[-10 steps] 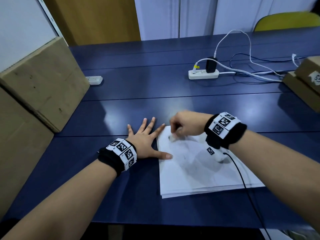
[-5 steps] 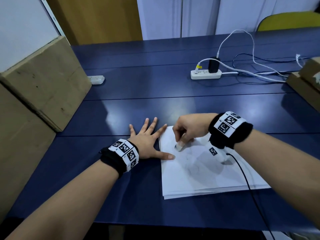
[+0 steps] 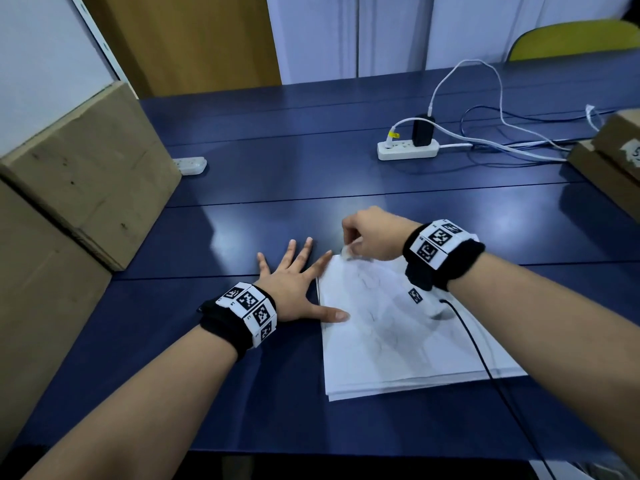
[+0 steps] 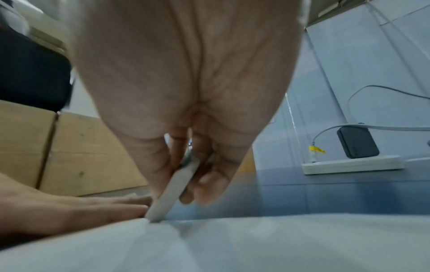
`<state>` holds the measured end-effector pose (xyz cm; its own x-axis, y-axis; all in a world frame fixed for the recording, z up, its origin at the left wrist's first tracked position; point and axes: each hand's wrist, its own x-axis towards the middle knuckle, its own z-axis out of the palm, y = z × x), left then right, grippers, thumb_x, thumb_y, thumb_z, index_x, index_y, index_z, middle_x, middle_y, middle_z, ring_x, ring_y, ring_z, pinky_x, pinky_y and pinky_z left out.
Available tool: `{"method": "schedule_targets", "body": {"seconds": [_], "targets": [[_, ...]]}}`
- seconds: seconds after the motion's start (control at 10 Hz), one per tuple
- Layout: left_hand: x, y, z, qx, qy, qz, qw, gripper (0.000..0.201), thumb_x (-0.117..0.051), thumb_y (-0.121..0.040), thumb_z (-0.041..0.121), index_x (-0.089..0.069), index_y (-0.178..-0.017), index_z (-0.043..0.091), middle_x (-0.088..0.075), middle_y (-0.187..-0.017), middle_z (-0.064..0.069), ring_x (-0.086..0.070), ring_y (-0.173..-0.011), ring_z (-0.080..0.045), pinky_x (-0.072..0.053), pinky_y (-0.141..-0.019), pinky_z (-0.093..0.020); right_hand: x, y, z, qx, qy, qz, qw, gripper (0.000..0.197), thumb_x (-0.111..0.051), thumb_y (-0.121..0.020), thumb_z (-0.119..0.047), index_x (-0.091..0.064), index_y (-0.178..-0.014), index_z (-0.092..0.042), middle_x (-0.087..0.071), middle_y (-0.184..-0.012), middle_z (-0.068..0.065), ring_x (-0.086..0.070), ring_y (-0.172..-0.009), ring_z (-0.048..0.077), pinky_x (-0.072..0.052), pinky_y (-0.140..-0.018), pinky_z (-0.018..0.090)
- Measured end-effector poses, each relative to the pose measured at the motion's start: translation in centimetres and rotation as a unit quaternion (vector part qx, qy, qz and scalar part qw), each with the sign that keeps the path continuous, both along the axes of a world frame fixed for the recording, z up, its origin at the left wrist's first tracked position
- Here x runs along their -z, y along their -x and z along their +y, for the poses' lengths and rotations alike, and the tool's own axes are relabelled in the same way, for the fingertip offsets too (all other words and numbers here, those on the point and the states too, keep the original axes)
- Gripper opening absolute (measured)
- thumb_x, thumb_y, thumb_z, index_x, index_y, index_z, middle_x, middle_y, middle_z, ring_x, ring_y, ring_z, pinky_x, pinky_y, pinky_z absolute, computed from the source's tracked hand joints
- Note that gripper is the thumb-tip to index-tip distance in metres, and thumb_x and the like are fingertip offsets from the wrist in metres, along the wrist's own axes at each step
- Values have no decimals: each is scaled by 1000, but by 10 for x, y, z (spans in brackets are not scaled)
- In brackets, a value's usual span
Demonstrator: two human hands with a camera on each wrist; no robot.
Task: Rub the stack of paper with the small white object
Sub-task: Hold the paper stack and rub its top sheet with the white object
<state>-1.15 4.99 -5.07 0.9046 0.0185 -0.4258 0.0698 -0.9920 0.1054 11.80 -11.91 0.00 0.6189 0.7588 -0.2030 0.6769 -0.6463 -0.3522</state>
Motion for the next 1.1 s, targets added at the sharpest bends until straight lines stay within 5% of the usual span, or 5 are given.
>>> {"method": "schedule_targets", "body": {"seconds": [0.3, 0.5, 0.7, 1.0, 1.1], "targets": [[1, 0, 0, 1, 2, -4, 1000, 126, -41, -51, 102, 18, -149, 49, 36, -157, 9, 35, -143, -19, 12, -105, -76, 0, 5, -14, -48, -5, 5, 999, 14, -73, -85, -34, -63, -81, -26, -63, -75, -13, -60, -75, 9, -47, -69, 27], [3, 2, -1, -2, 6, -31, 999, 126, -43, -52, 100, 27, -145, 51, 30, -160, 3, 31, -145, -23, 10, -102, -80, -3, 3, -20, 1, -74, 39, 997, 18, -72, -86, -32, -68, -96, -18, -72, -87, -3, -65, -76, 11, -52, -73, 28], [-4, 3, -1, 40, -8, -23, 999, 98, -38, -63, 96, 15, -140, 66, 30, -160, -4, 25, -147, -34, 3, -101, -82, 7, 2, -17, 10, -9, 38, 999, 17, -72, -86, -35, -67, -94, -21, -66, -74, -11, -62, -73, 12, -52, -73, 28], [-1, 3, -1, 36, -35, -10, 999, 108, -28, -59, 100, 14, -147, 55, 30, -160, 4, 27, -147, -29, 3, -103, -80, -4, 13, -15, -113, 87, 84, 986, 21, -80, -79, -39, -67, -83, -23, -65, -57, -13, -62, -58, 7, -50, -65, 25], [0, 2, -1, 35, -36, -13, 999, 107, -28, -59, 101, 13, -147, 55, 29, -160, 5, 27, -147, -29, 2, -103, -80, -4, -3, -10, -23, 21, -6, 999, 16, -70, -86, -33, -66, -89, -18, -71, -74, -2, -65, -81, 18, -48, -68, 29]]}}
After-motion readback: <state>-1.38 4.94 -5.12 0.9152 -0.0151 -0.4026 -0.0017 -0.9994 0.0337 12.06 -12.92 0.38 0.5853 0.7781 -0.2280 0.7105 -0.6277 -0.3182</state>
